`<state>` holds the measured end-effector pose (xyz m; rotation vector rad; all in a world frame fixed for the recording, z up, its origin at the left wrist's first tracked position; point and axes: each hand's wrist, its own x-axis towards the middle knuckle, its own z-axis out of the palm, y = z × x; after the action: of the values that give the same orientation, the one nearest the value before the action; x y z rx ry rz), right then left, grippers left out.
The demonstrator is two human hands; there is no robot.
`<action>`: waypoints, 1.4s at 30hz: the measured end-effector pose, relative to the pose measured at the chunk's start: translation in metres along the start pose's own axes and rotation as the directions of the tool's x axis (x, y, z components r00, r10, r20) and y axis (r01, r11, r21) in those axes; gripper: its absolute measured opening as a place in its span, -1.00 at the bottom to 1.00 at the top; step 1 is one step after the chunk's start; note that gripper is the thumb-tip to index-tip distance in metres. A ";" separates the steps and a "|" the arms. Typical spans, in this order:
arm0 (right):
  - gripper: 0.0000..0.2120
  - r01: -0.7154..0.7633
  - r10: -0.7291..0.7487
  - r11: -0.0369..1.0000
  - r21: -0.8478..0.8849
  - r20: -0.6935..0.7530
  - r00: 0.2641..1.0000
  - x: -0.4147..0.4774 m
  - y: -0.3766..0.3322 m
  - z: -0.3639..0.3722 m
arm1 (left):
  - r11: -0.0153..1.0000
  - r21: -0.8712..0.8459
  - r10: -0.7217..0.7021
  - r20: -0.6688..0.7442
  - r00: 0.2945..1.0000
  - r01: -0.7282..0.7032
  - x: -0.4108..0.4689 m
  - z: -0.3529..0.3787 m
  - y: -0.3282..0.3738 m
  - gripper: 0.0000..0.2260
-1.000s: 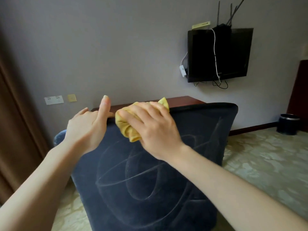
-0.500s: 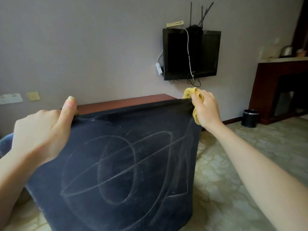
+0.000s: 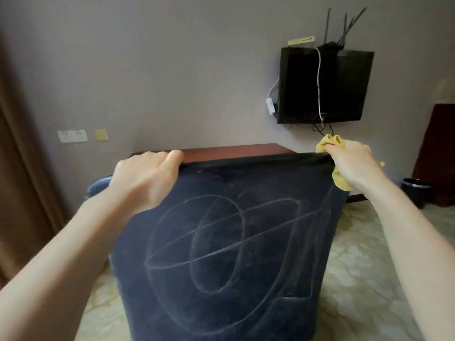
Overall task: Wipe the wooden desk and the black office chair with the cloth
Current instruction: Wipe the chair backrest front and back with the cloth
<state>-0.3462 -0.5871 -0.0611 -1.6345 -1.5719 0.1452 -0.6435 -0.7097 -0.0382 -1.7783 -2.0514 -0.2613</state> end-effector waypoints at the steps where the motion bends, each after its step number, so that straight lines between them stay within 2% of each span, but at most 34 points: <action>1: -0.67 0.064 -0.064 0.997 -0.050 0.003 0.998 -0.008 -0.012 0.002 | 1.000 -0.015 -0.027 0.024 0.999 0.027 0.001 0.000 -0.001 -0.71; 4: -0.64 0.273 -0.270 0.949 -0.157 0.042 0.962 -0.045 -0.059 0.010 | 0.994 -0.100 -0.040 0.047 0.998 0.045 0.001 -0.003 -0.003 -0.71; 7: -0.61 0.448 -0.445 0.872 -0.198 0.061 0.893 -0.075 -0.101 0.023 | 0.979 -0.184 -0.076 0.043 0.996 0.082 -0.002 -0.001 -0.003 -0.68; 10: -0.63 0.574 -0.569 0.801 -0.169 0.084 0.818 -0.096 -0.137 0.038 | 0.908 -0.401 -0.115 0.051 0.992 0.125 -0.003 0.000 -0.008 -0.59; 14: -0.77 0.742 -0.740 0.651 -0.158 0.082 0.667 -0.119 -0.167 0.059 | 0.763 -0.625 -0.168 0.054 0.984 0.164 -0.015 -0.008 -0.025 -0.53; 17: -0.73 0.855 -0.858 0.504 -0.121 0.045 0.512 -0.131 -0.176 0.078 | 0.759 -0.603 -0.265 0.058 0.963 0.245 -0.028 -0.001 -0.053 -0.50; 19: -0.69 0.897 -0.903 0.424 -0.123 0.027 0.430 -0.137 -0.180 0.091 | 0.709 -0.641 -0.312 0.090 0.946 0.295 -0.038 0.009 -0.072 -0.48; 23: -0.63 0.921 -0.935 0.326 -0.214 0.070 0.347 -0.146 -0.199 0.112 | 0.431 -0.856 -0.340 0.140 0.930 0.286 -0.056 0.019 -0.085 -0.45; 25: -0.61 0.935 -0.964 0.188 -0.300 0.127 0.234 -0.154 -0.210 0.120 | 0.341 -0.887 -0.395 0.165 0.904 0.311 -0.066 0.020 -0.081 -0.51; 27: -0.59 0.928 -0.970 0.022 -0.372 0.218 0.111 -0.165 -0.217 0.127 | 0.319 -0.887 -0.436 0.174 0.883 0.333 -0.075 0.028 -0.084 -0.52; 28: -0.57 0.914 -0.961 -0.024 -0.405 0.261 0.090 -0.168 -0.218 0.130 | 0.314 -0.886 -0.439 0.182 0.880 0.340 -0.079 0.031 -0.084 -0.49; 31: -0.55 0.863 -0.964 -0.041 -0.504 0.247 0.099 -0.166 -0.215 0.134 | 0.272 -0.897 -0.440 0.206 0.874 0.348 -0.090 0.035 -0.087 -0.46; 34: -0.51 0.820 -0.989 -0.032 -0.572 0.137 0.057 -0.151 -0.203 0.143 | 0.277 -0.900 -0.450 0.189 0.873 0.338 -0.089 0.036 -0.086 -0.47; 36: -0.45 0.792 -0.996 0.003 -0.611 0.071 0.059 -0.140 -0.186 0.145 | 0.346 -0.885 -0.470 0.124 0.874 0.312 -0.085 0.039 -0.081 -0.50; 38: -0.43 0.777 -0.996 0.062 -0.627 0.012 0.090 -0.133 -0.164 0.143 | 0.443 -0.868 -0.450 0.002 0.893 0.225 -0.081 0.042 -0.069 -0.54; 42: -0.40 0.773 -0.980 0.195 -0.603 -0.092 0.176 -0.112 -0.115 0.125 | 0.680 -0.729 -0.284 -0.165 0.944 0.077 -0.069 0.041 -0.041 -0.55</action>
<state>-0.5336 -0.6408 -0.1197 -0.5456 -1.9730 -1.2938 -0.6839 -0.7620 -0.0988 -1.7658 -2.0594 -1.4683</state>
